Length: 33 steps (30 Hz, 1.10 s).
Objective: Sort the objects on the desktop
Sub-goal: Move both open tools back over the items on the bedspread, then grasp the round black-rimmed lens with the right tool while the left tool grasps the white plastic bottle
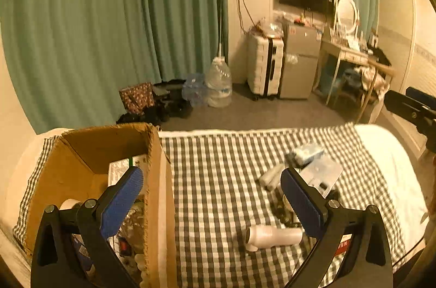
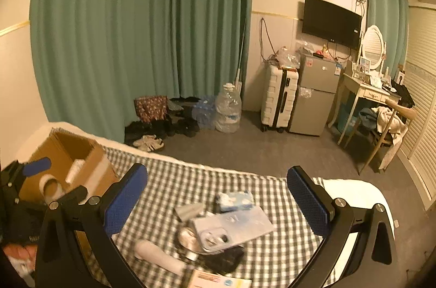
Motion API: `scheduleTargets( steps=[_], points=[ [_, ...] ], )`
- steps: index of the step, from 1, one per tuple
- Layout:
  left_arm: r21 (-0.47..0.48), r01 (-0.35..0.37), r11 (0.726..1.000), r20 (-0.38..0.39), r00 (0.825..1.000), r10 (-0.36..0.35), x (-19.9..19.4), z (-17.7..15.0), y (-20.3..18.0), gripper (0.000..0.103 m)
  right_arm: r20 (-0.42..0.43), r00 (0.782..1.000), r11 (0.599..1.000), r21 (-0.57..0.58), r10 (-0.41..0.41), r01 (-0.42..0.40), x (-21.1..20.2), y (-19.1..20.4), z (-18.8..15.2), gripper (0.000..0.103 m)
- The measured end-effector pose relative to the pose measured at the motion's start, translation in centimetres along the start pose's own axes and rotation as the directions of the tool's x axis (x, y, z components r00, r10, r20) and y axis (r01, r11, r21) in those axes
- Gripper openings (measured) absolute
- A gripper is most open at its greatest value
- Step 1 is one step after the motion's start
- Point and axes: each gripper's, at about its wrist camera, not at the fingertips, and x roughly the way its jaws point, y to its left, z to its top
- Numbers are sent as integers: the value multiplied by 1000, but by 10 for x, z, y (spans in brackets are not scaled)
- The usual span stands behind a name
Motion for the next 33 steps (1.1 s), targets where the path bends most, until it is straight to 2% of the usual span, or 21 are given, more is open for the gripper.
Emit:
scheduleTargets(
  steps=[7,10,12,14,18,21,23,26,28,30,33],
  points=[
    [43,53,998,-90,995,-49,22,-22,-28,103,-82,997,1000,-8,-1,0,30,-38,-35,103],
    [79,45,996,-85,996,-38,36,-35,-41,103,-120,993,1000,23,19,-16,43,-56,-54,103],
    [112,23,993,-124,992,-9,52,-42,-47,103,-146,988,998,47,41,-34,48,-65,-70,103],
    [120,32,992,-150,989,-13,60,-46,-53,103,-161,985,995,85,67,-54,53,-75,-90,103],
    [116,87,989,-184,981,-65,67,-54,-62,103,-250,955,976,180,162,-119,76,-82,-113,103],
    [123,104,987,-221,972,-75,76,-64,-70,103,-265,948,979,149,178,-142,84,-69,-119,103],
    [137,129,982,-236,967,-94,84,-73,-77,103,-289,935,976,135,206,-173,92,-58,-125,103],
    [170,132,977,-254,963,-86,94,-79,-85,103,-337,918,977,118,207,-177,105,-49,-140,94],
    [169,150,974,-264,959,-102,100,-83,-89,103,-386,902,980,113,195,-163,117,-45,-151,72],
    [162,166,973,-284,952,-115,106,-85,-92,103,-417,885,978,121,206,-171,125,-43,-157,68],
    [171,186,968,-323,938,-123,114,-89,-98,103,-426,882,979,106,203,-174,128,-38,-159,68]
  ],
)
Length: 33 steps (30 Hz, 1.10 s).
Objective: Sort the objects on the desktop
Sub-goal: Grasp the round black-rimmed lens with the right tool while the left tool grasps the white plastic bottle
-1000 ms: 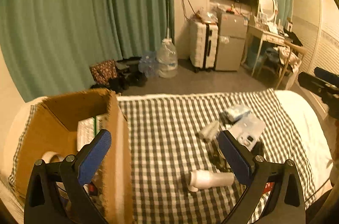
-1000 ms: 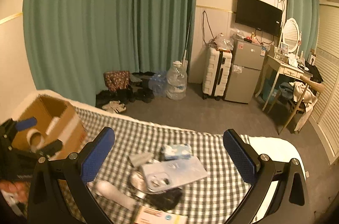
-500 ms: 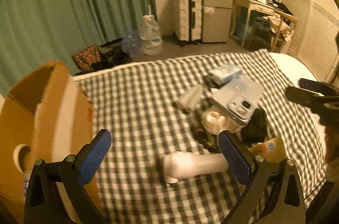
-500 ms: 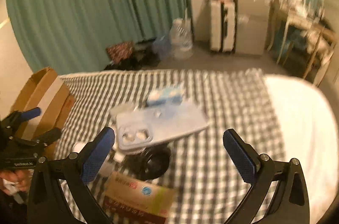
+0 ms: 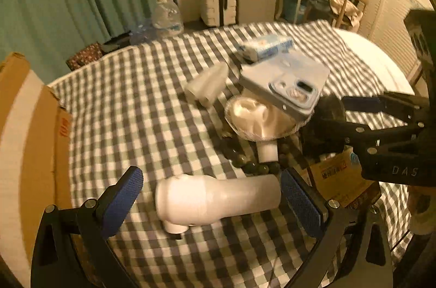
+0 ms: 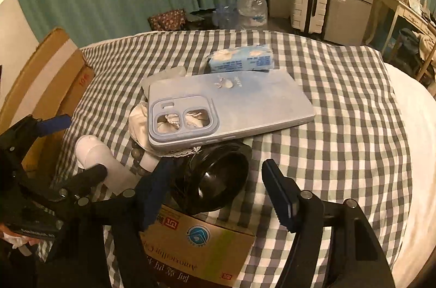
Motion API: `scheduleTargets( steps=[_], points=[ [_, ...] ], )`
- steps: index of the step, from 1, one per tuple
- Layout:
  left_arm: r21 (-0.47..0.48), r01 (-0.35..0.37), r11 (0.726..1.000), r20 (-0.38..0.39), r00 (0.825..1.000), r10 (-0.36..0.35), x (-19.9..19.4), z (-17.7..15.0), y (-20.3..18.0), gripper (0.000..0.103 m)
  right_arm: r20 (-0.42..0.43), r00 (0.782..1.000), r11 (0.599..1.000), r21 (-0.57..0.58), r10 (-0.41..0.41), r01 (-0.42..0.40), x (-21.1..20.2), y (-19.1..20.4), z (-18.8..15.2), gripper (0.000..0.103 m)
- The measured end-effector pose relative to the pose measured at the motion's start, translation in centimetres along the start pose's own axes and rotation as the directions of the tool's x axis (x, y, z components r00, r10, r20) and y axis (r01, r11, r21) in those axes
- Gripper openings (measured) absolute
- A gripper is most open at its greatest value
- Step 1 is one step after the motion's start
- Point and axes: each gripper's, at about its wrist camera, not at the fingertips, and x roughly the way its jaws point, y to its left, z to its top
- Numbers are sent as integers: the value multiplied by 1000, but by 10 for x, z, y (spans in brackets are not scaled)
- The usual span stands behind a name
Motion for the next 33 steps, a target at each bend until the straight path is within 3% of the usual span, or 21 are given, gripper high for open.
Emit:
scheduleTargets(
  steps=[3,11,15,24,26,28,29,32,33],
  points=[
    [22,9,1000,-30,1000,-8,13,-6,-3,103,-17,1000,1000,-3,3,-3,7,2,-1,68],
    [-81,99,992,-61,993,-105,23,-5,9,103,-33,999,999,11,41,-40,22,5,-1,70],
    [-27,69,997,-49,996,-70,23,-7,-2,103,-39,998,999,8,50,-50,29,6,1,72],
    [-42,88,995,-69,994,-90,26,-6,3,103,-63,996,998,-10,60,-61,26,8,2,67],
    [-37,74,997,-58,995,-76,21,-5,5,94,-60,996,998,-1,63,-63,23,5,3,64],
    [-46,51,998,-37,998,-53,13,-2,9,75,-45,997,998,2,55,-55,17,2,4,61],
    [-50,38,998,-43,998,-40,13,-1,11,60,-36,998,999,1,44,-44,14,2,6,61],
    [-69,48,996,-60,997,-52,16,-3,16,61,-21,999,1000,1,30,-30,7,-1,7,60],
    [-63,49,997,-68,996,-53,16,-4,15,73,-17,999,1000,4,28,-28,6,-2,7,60]
  ],
)
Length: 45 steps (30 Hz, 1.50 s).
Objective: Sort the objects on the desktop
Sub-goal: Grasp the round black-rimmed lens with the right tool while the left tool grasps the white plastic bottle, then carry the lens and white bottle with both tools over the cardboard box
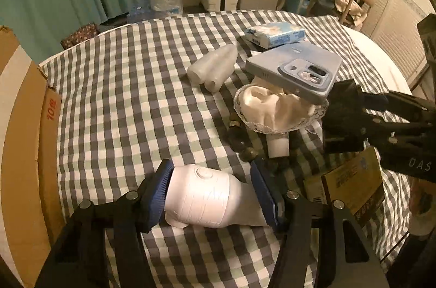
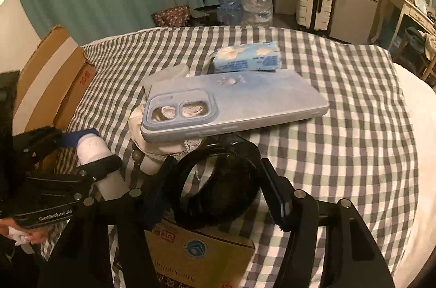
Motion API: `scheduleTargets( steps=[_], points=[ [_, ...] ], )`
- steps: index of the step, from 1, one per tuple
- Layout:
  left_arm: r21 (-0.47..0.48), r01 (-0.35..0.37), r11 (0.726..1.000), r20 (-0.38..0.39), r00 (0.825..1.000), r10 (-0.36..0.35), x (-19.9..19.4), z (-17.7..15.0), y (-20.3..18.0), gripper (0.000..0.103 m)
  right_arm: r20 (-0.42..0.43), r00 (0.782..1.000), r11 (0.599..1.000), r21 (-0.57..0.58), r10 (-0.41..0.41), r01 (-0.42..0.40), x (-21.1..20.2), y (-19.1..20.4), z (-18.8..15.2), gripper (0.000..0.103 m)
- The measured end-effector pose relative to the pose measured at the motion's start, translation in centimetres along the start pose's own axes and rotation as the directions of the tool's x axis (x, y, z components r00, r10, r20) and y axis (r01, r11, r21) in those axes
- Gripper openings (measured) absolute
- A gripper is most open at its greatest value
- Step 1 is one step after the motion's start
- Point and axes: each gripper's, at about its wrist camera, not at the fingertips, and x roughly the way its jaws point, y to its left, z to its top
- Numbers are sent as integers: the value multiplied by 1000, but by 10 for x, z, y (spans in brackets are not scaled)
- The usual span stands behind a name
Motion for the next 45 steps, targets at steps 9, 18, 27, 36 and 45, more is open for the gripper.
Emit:
scheduleTargets(
  steps=[9,18,27,36,45],
  points=[
    [295,-90,951,-55,992,111,10,-23,-55,103,91,996,999,19,-27,25,-30,-9,7,60],
    [95,-50,994,-62,996,57,-2,-13,-20,100,141,990,997,73,-23,13,-41,-25,13,60],
    [109,-76,991,68,995,69,-53,-8,-31,100,225,973,996,82,-51,33,-65,-24,17,60],
    [58,-62,996,238,970,46,-115,18,-8,100,308,942,991,57,-136,125,-105,-3,25,60],
    [4,-57,998,387,921,51,-160,45,5,100,377,908,982,46,-186,182,-150,25,26,60]
  ],
)
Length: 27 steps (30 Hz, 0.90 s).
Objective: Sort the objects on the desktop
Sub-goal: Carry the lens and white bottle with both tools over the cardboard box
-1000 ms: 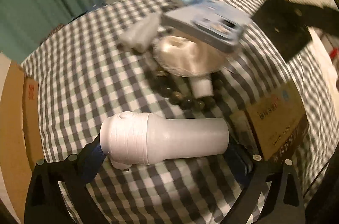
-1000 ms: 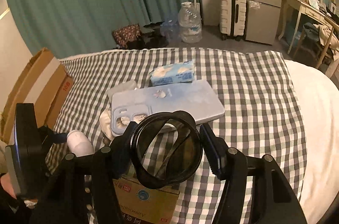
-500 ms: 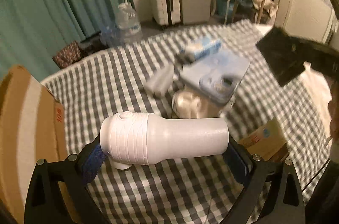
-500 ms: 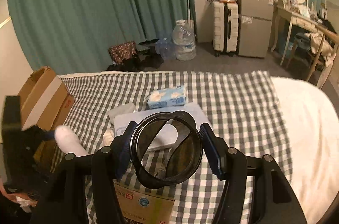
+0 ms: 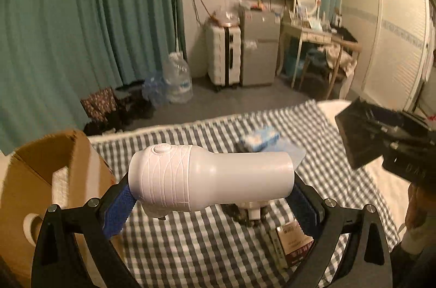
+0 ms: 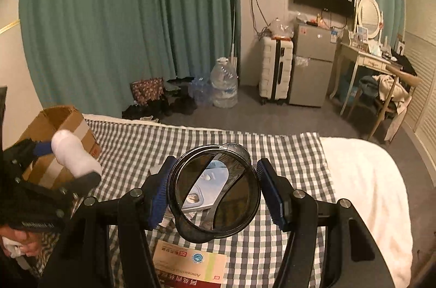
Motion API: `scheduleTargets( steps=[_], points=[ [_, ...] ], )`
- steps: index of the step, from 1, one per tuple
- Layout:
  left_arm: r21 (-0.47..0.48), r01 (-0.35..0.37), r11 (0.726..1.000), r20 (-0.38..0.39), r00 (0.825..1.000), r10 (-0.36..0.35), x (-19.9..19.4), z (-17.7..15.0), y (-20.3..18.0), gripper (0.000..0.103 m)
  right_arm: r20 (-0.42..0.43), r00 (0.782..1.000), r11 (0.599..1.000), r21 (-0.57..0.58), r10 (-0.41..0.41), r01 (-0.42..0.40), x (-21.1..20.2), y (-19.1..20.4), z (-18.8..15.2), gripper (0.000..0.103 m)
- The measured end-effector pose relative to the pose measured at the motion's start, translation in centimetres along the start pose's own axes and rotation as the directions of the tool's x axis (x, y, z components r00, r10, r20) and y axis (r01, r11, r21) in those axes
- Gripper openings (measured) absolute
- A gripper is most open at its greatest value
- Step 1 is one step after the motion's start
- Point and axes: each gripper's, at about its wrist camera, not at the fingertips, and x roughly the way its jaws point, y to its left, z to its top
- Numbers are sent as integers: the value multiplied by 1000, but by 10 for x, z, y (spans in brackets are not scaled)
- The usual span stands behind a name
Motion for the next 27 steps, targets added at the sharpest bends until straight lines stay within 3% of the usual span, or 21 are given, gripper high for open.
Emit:
scheduleTargets(
  steps=[16,27],
  points=[
    [-41,-53,998,161,985,59,-73,20,35,100,127,992,999,-29,-26,29,-56,52,39,60],
    [-83,-194,977,206,956,207,-112,19,82,100,178,984,996,-84,34,-19,-69,102,54,60]
  ],
)
